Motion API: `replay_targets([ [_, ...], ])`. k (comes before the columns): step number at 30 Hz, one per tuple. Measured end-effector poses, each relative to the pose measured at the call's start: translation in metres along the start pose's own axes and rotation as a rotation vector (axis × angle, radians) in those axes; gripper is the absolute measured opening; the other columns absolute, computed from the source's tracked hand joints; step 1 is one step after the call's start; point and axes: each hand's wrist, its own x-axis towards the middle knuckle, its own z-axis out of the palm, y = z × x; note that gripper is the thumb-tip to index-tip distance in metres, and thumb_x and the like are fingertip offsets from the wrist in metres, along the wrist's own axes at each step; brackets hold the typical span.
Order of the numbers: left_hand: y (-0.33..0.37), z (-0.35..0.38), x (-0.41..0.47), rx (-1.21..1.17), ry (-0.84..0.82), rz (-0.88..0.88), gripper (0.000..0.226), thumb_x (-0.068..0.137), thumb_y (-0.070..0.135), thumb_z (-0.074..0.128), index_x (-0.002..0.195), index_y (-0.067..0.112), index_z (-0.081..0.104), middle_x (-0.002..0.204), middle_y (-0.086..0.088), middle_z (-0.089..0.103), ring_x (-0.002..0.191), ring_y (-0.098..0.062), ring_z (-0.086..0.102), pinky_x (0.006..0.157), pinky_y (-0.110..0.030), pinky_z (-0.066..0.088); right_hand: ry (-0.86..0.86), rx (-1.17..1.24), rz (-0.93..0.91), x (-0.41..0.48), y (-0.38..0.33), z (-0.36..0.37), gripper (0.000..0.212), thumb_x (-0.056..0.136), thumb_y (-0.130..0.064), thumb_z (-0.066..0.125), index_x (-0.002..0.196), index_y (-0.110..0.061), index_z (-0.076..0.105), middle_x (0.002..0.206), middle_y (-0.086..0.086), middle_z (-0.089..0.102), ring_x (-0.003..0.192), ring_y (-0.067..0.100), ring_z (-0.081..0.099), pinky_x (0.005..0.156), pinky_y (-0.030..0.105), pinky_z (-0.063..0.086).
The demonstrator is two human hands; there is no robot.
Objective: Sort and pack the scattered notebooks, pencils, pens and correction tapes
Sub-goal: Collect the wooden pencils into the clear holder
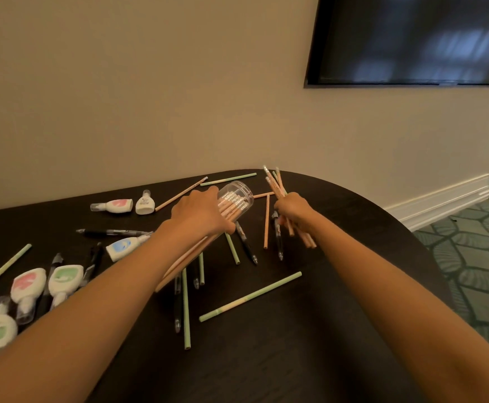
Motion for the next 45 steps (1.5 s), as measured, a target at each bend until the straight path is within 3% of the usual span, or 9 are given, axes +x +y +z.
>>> replay_targets([
  [9,-0.036,-0.012,-0.012,0.036,-0.051,0.009,0.063,0.069,0.046,0.072,0.119,0.021,0.042,0.115,-0.005,0.054,0.098,-0.020,0.050,0.078,-0.032,0.046,-0.306,1.342,0.102,-0.029,-0.047,0.016,0.013,0.097,-0.008,0.043,0.092,-0.002,0.053,0.094,0.024,0.060,0.078,0.023,0.065,0.054,0.026,0.058],
  [15,-0.055,-0.019,-0.033,0.013,-0.119,0.074,0.062,0.069,0.046,0.073,0.119,0.026,0.043,0.105,0.003,0.049,0.091,-0.013,0.044,0.073,-0.029,0.040,-0.148,1.546,0.153,-0.041,-0.054,0.032,0.018,0.098,-0.014,0.043,0.088,-0.002,0.052,0.099,0.019,0.060,0.079,0.023,0.066,0.062,0.030,0.057],
  [24,-0.090,-0.014,-0.074,-0.086,-0.186,0.175,0.063,0.066,0.047,0.075,0.117,0.032,0.042,0.099,0.011,0.050,0.088,-0.008,0.049,0.067,-0.024,0.039,-0.253,1.597,0.197,-0.084,-0.074,0.068,0.015,0.099,-0.015,0.040,0.095,-0.004,0.050,0.093,0.019,0.062,0.061,0.023,0.066,0.064,0.028,0.057],
  [29,-0.106,-0.020,-0.095,-0.221,-0.142,0.200,0.068,0.066,0.050,0.074,0.123,0.035,0.041,0.085,0.020,0.044,0.079,-0.001,0.047,0.064,-0.021,0.037,-0.317,1.629,0.212,-0.104,-0.083,0.081,0.013,0.100,-0.013,0.037,0.092,-0.006,0.045,0.127,0.023,0.054,0.049,0.026,0.066,0.052,0.030,0.056],
  [32,-0.112,-0.025,-0.105,-0.238,-0.093,0.167,0.073,0.066,0.051,0.073,0.128,0.033,0.039,0.096,0.012,0.048,0.084,-0.005,0.049,0.071,-0.024,0.039,-0.343,1.587,0.177,-0.125,-0.092,0.091,0.018,0.100,-0.013,0.037,0.086,-0.004,0.045,0.129,0.025,0.052,0.078,0.029,0.069,0.055,0.030,0.057],
  [34,-0.114,-0.025,-0.110,-0.227,-0.087,0.151,0.077,0.066,0.051,0.073,0.131,0.033,0.038,0.105,0.007,0.051,0.089,-0.009,0.049,0.074,-0.026,0.039,-0.338,1.518,0.138,-0.137,-0.097,0.095,0.017,0.100,-0.013,0.039,0.088,-0.004,0.046,0.127,0.024,0.054,0.106,0.029,0.063,0.072,0.031,0.056],
  [37,-0.118,-0.023,-0.116,-0.230,-0.027,0.105,0.078,0.063,0.052,0.074,0.131,0.033,0.040,0.123,0.001,0.054,0.097,-0.014,0.051,0.076,-0.028,0.039,-0.401,1.244,0.007,-0.153,-0.104,0.101,0.014,0.099,-0.011,0.040,0.090,-0.005,0.049,0.125,0.022,0.057,0.116,0.026,0.057,0.087,0.033,0.048],
  [41,-0.127,-0.021,-0.126,-0.294,0.126,-0.039,0.082,0.064,0.053,0.073,0.134,0.028,0.039,0.130,0.001,0.051,0.110,-0.019,0.051,0.078,-0.029,0.038,-0.542,0.783,-0.208,-0.176,-0.104,0.101,0.018,0.095,-0.012,0.047,0.081,-0.010,0.058,0.103,0.010,0.065,0.095,0.016,0.059,0.093,0.035,0.045],
  [45,-0.133,-0.018,-0.136,-0.345,0.186,-0.097,0.076,0.063,0.052,0.072,0.129,0.026,0.044,0.123,0.000,0.054,0.100,-0.017,0.049,0.076,-0.028,0.036,-0.526,0.804,-0.231,-0.190,-0.104,0.105,0.010,0.092,-0.017,0.053,0.086,-0.012,0.059,0.094,0.007,0.067,0.082,0.014,0.060,0.077,0.029,0.047],
])
